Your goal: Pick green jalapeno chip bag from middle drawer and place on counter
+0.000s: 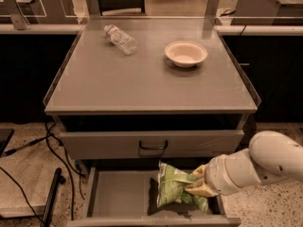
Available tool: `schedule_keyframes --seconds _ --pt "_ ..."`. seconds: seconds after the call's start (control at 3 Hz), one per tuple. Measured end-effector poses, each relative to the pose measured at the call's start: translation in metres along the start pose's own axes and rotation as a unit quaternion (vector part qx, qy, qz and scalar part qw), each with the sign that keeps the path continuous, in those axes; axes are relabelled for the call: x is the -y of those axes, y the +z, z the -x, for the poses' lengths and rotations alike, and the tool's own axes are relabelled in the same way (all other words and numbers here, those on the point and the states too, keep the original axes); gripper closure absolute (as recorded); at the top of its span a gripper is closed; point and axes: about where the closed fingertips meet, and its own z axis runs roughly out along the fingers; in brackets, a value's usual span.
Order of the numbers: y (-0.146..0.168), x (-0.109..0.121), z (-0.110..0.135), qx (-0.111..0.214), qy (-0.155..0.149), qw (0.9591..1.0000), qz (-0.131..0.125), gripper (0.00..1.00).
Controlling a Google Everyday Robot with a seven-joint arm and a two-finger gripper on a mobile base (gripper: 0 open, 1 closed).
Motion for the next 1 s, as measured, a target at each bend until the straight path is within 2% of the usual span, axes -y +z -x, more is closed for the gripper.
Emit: schedule_keyframes --seconds 0.33,0.67,1.0 --pt "-0.041 -0.007 0.039 0.022 -0.008 0.9997 0.003 1.0" --pt "-0.041 -0.007 0.04 0.022 -0.008 0.9997 0.004 1.0" --pt "-0.064 -0.013 0.063 0.041 -0.022 0.9989 0.01 1.0"
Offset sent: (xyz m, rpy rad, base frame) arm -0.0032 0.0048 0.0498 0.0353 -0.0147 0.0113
